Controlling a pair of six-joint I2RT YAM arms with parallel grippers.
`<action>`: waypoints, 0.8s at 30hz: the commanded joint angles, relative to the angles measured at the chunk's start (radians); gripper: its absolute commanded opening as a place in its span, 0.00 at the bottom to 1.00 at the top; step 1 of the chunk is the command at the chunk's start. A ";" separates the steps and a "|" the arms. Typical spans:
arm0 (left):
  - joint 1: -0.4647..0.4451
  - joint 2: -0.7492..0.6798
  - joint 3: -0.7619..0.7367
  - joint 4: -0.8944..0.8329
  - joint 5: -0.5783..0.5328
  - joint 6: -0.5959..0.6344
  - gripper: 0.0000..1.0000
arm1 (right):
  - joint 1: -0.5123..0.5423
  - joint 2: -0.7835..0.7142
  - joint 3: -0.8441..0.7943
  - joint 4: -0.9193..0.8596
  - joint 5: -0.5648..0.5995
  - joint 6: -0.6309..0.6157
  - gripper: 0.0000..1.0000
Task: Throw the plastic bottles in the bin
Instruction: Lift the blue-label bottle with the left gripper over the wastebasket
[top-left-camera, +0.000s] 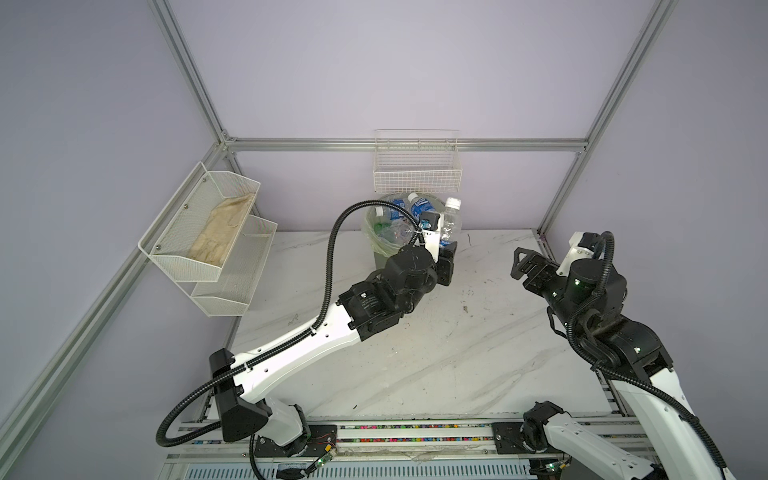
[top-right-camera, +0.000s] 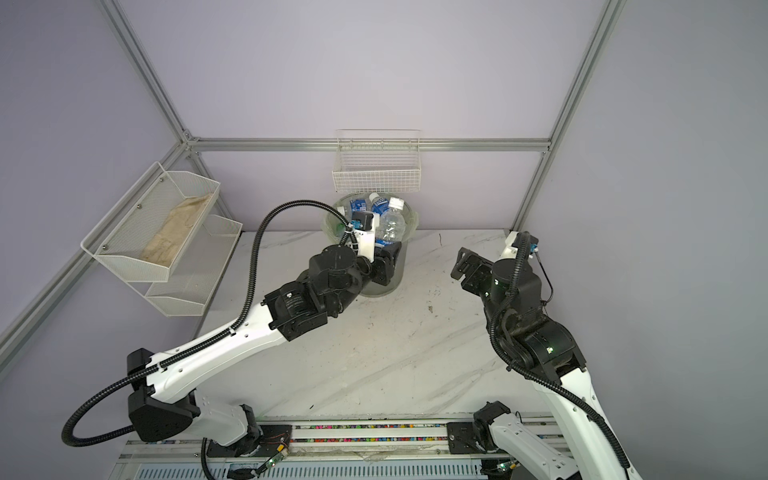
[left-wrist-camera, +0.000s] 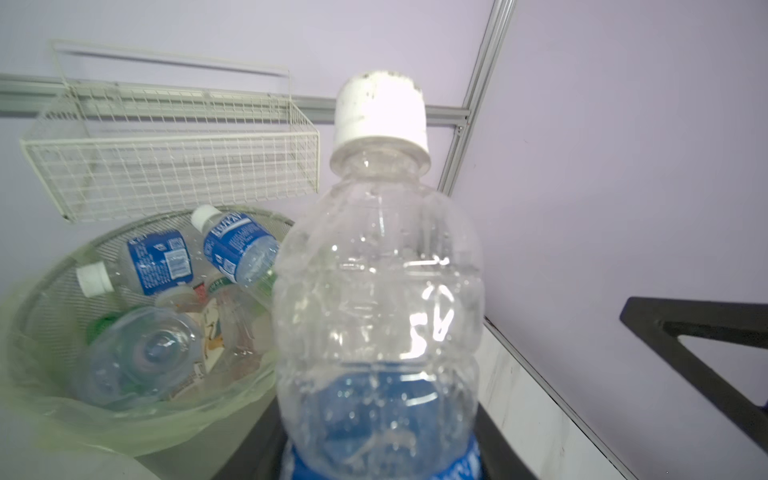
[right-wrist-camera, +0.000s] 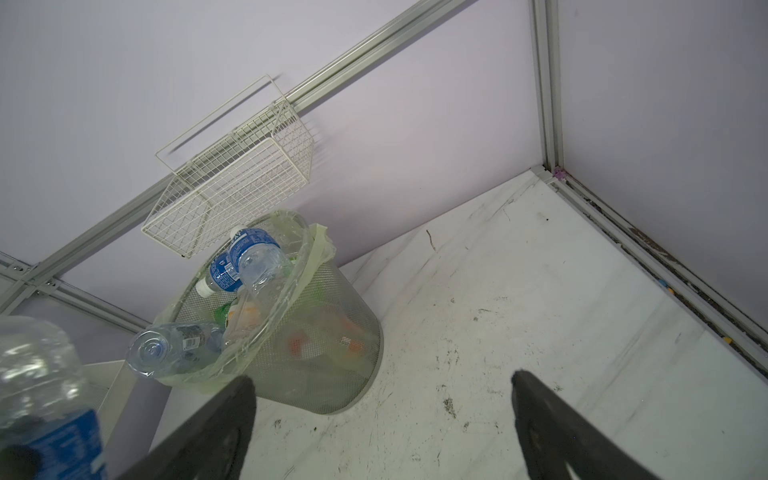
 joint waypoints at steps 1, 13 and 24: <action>0.012 -0.040 -0.034 0.076 -0.065 0.107 0.21 | 0.001 -0.005 -0.011 -0.008 -0.002 0.010 0.97; 0.199 -0.086 0.066 0.008 0.052 0.079 0.21 | 0.000 -0.016 -0.015 -0.014 -0.002 0.009 0.97; 0.284 0.069 0.257 -0.079 0.143 0.073 0.21 | 0.000 -0.013 -0.012 -0.010 -0.011 0.011 0.97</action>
